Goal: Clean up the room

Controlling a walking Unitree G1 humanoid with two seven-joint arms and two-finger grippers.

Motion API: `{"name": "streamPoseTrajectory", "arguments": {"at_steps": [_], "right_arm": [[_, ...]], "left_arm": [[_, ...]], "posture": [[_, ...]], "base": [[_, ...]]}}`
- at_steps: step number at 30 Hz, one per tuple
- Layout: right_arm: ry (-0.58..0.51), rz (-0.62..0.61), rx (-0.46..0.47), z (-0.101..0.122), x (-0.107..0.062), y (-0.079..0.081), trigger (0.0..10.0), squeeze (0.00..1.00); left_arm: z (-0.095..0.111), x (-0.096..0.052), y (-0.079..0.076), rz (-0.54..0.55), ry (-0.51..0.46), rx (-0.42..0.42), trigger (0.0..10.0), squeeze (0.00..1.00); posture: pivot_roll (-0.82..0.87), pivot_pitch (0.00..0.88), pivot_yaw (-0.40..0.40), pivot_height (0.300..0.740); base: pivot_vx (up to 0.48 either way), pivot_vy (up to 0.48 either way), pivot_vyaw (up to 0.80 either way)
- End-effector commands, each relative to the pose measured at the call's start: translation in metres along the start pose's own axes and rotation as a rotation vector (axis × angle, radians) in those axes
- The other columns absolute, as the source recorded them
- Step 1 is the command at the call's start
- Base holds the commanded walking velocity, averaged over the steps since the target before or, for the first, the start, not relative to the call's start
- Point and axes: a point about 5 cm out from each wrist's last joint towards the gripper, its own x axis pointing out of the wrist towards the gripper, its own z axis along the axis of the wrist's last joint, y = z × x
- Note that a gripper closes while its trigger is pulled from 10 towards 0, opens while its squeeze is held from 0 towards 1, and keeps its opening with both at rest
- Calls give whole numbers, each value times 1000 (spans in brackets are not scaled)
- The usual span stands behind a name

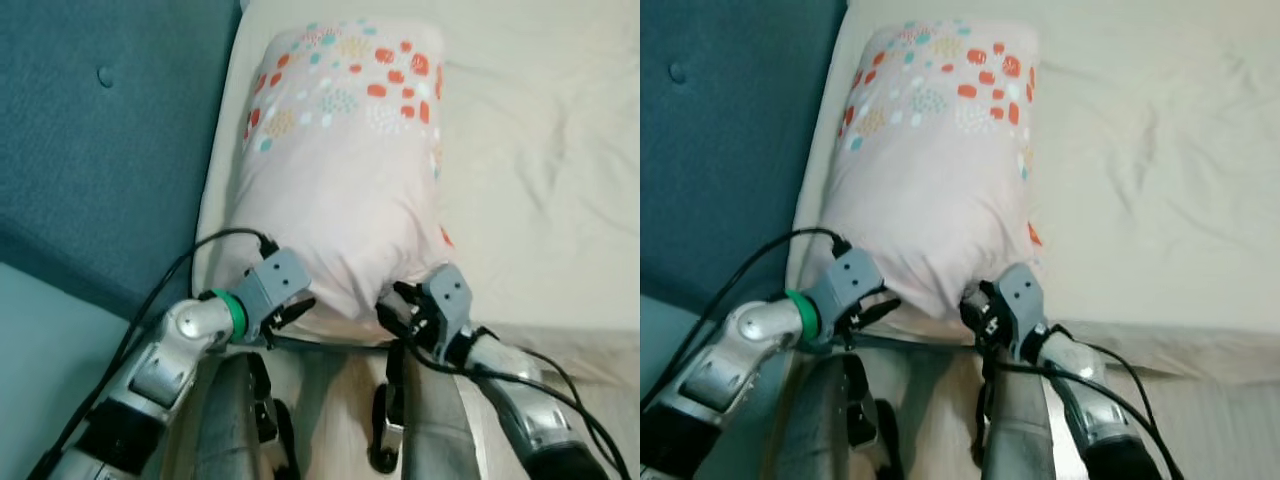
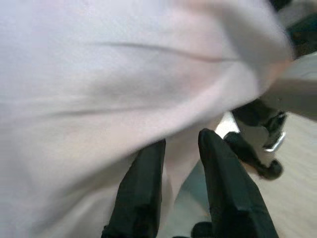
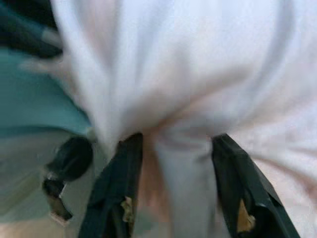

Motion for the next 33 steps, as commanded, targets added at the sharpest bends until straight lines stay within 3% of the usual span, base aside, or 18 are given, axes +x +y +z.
{"name": "streamPoseTrajectory", "arguments": {"at_steps": [1, 2, 3, 5, 6, 9, 10, 12, 15, 16, 17, 18, 20, 21, 23, 25, 28, 33], "right_arm": [[31, 15, 25, -7, -11, 11, 10000, 0], [32, -68, 15, -9, -25, 7, 10000, 0], [32, -68, 15, -9, -25, 7, 10000, 0], [1, -281, -34, -5, -39, -14, 10000, 0], [1, -281, -34, -5, -39, -14, 10000, 0], [-142, -554, -89, 25, -37, -54, 10000, 0], [-142, -554, -89, 25, -37, -54, 10000, 0], [-268, -589, -91, 54, -32, -64, 10000, 0], [-329, -570, -91, 69, -30, -65, 10000, 0], [-442, -460, -43, 102, -24, -53, 10000, 0], [-442, -460, -43, 102, -24, -53, 10000, 0], [-483, -402, -22, 114, -22, -46, 10000, 0], [-525, -335, 21, 127, -18, -34, 10000, 0], [-525, -335, 21, 127, -18, -34, 10000, 0], [-505, -363, 66, 117, -6, -31, 10000, 0], [-505, -363, 66, 117, -6, -31, 10000, 0], [-501, -477, 123, 104, 11, -32, 10000, 0], [-509, -497, 154, 105, 19, -33, 10000, 0]], "left_arm": [[2, -9, -2, -30, -18, -26, 10000, 0], [8, -17, -1, -48, -51, -35, 10000, 0], [8, -17, -1, -48, -51, -35, 10000, 0], [16, -28, -2, -78, -96, -55, 10000, 0], [16, -28, -2, -78, -96, -55, 10000, 0], [19, -36, -3, -116, -139, -88, 10000, 0], [19, -36, -3, -116, -139, -88, 10000, 0], [27, -42, 1, -112, -203, -136, 10000, 0], [34, -45, 5, -94, -251, -161, 10000, 0], [56, -53, 19, -18, -381, -235, 10000, 0], [56, -53, 19, -18, -381, -235, 10000, 0], [67, -56, 24, 17, -442, -254, 10000, 0], [88, -55, 32, 157, -517, -217, 10000, 0], [88, -55, 32, 157, -517, -217, 10000, 0], [100, -38, 35, 343, -545, -197, 10000, 0], [100, -38, 35, 343, -545, -197, 10000, 0], [98, -13, 33, 503, -546, -306, 10000, 0], [90, 5, 25, 553, -492, -360, 10000, 0]], "posture": [[-71, 178, 64, 606], [-79, 173, 69, 606], [-79, 173, 69, 606], [-90, 166, 79, 606], [-90, 166, 79, 606], [-83, 152, 84, 606], [-83, 152, 84, 606], [-79, 144, 82, 606], [-75, 142, 80, 606], [-74, 134, 71, 606], [-74, 134, 71, 606], [-73, 130, 66, 606], [-71, 120, 57, 606], [-71, 120, 57, 606], [-71, 98, 47, 611], [-71, 98, 47, 611], [-68, 74, 43, 625], [-72, 67, 42, 640]], "base": [[0, 0, 0], [0, 0, 0], [0, 0, 0], [0, 0, 0], [0, 0, 0], [0, 0, 0], [0, 0, 0], [0, 0, 0], [0, 0, 0], [0, 0, 0], [0, 0, 0], [0, 0, 0], [0, 0, 0], [0, 0, 0], [0, 0, 0], [0, 0, 0], [0, 0, 0], [0, 0, 0]]}}
